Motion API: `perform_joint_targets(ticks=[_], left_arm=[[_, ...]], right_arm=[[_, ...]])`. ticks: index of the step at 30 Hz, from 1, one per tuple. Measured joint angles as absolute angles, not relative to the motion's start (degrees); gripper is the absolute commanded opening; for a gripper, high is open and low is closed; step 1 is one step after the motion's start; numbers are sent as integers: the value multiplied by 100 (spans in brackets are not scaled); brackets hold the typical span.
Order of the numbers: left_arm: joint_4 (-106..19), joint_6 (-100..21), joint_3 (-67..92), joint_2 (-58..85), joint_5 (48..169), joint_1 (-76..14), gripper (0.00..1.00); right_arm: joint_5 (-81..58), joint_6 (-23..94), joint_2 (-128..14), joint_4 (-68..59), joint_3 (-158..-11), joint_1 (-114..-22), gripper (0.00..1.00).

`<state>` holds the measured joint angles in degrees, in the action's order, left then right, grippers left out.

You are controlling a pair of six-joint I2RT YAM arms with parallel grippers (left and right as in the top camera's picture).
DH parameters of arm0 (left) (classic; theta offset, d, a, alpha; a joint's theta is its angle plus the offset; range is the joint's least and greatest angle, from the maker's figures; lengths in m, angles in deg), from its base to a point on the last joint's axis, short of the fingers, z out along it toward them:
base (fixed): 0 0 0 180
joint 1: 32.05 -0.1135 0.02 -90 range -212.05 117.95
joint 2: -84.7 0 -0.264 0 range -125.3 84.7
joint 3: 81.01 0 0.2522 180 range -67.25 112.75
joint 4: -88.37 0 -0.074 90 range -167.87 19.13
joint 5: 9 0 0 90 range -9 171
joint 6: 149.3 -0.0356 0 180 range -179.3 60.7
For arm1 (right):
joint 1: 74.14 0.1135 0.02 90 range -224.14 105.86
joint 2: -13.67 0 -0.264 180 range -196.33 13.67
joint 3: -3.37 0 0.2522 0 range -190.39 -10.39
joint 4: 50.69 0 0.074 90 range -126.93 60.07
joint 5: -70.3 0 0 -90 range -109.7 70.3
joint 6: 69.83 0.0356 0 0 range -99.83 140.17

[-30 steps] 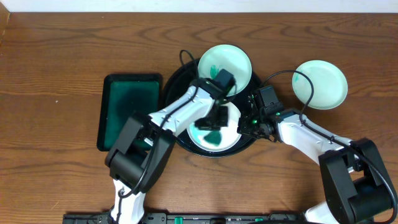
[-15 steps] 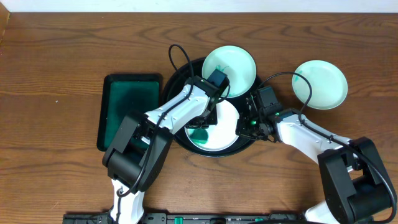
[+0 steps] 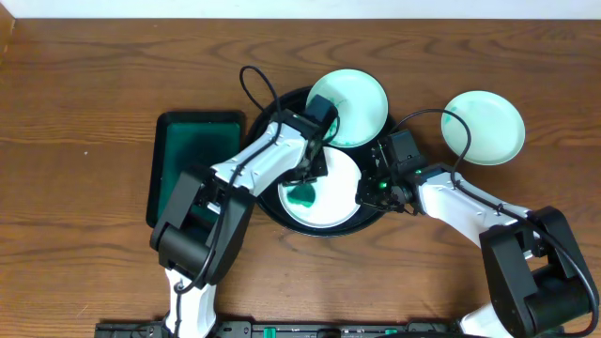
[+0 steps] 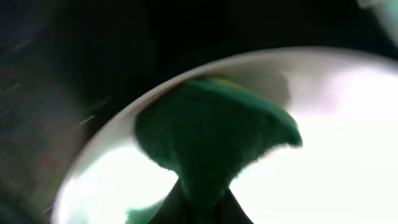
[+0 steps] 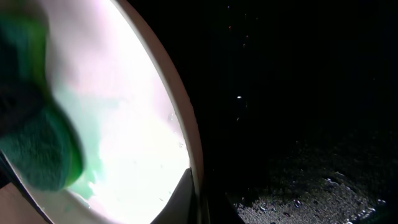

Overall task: Clean dirty plates on tray and stack at the side
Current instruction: 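Scrub the white plate's surface with the sponge in the left gripper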

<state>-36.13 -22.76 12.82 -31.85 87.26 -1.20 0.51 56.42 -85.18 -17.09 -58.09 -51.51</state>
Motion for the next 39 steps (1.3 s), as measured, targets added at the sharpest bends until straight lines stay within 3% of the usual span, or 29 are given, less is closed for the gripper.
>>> perform_joint_targets(ticks=[12,21,29,39], left_arm=[[-4405,-2464,1348,-3332,10304,-170,7],[-4370,-2480,1381,-3382,10661,345,7],[-3699,-2517,1486,-3382,10420,444,7],[-2529,-2742,1608,-3367,8971,426,7]], right_arm=[[51,5640,-8522,-1702,-5813,-5151,1],[47,5640,-8529,-1668,-5829,-5151,1],[29,5636,-8526,-1635,-5835,-5153,1],[29,5572,-8526,-1637,-5835,-5153,1]])
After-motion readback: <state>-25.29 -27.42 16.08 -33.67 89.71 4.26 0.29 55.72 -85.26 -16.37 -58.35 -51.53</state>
